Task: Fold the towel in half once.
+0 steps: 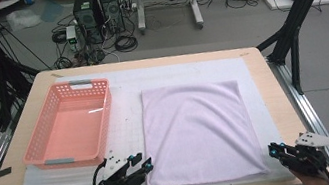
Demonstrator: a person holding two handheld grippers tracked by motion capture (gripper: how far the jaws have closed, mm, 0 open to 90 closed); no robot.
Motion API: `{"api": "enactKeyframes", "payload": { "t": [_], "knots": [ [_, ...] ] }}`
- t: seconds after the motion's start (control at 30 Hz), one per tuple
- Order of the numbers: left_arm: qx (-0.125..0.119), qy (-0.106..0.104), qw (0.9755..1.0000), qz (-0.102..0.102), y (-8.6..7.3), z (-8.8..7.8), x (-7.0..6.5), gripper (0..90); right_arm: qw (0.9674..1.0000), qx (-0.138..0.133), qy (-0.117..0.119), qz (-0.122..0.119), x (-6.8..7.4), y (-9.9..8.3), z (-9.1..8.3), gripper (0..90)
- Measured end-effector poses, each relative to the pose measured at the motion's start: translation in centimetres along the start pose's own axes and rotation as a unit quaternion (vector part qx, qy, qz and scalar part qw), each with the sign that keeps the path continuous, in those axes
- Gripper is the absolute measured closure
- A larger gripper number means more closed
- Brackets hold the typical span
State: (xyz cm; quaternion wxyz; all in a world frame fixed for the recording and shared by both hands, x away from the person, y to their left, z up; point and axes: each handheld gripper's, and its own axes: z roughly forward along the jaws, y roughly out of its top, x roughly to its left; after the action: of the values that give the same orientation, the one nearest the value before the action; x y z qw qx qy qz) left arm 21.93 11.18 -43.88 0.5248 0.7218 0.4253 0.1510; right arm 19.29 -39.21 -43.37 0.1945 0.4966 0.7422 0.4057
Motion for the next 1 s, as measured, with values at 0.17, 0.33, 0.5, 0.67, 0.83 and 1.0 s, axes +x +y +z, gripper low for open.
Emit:
{"api": "enactKeyframes", "payload": {
  "t": [0.17,0.33,0.5,0.67,0.83,1.0],
  "knots": [
    [0.004,-0.006,1.0,0.003,0.9,1.5,1.1,58.3,0.9999,0.005,-0.006,0.006,-1.1,1.9,2.5,81.2],
    [0.006,-0.014,0.9998,0.009,1.9,2.9,2.2,56.9,0.9998,0.011,-0.01,0.01,-2.3,4.7,5.6,81.1],
    [0.012,-0.016,0.9998,0.007,2.5,4.0,3.4,55.9,0.9995,0.027,-0.009,0.012,-2.7,7.1,9.5,73.7],
    [0.019,-0.011,0.9997,0.007,2.8,5.0,4.2,55.7,0.9985,0.036,-0.03,0.028,-3.4,7.4,11.4,86.6],
    [0.039,0.0,0.9992,0.003,2.7,5.7,4.5,55.5,0.9957,0.039,-0.076,0.037,-4.2,7.1,10.8,85.6],
    [0.063,0.004,0.9979,-0.014,2.5,6.1,4.5,49.9,0.9973,0.007,-0.054,0.048,-4.1,6.7,9.1,66.4]
  ]
}}
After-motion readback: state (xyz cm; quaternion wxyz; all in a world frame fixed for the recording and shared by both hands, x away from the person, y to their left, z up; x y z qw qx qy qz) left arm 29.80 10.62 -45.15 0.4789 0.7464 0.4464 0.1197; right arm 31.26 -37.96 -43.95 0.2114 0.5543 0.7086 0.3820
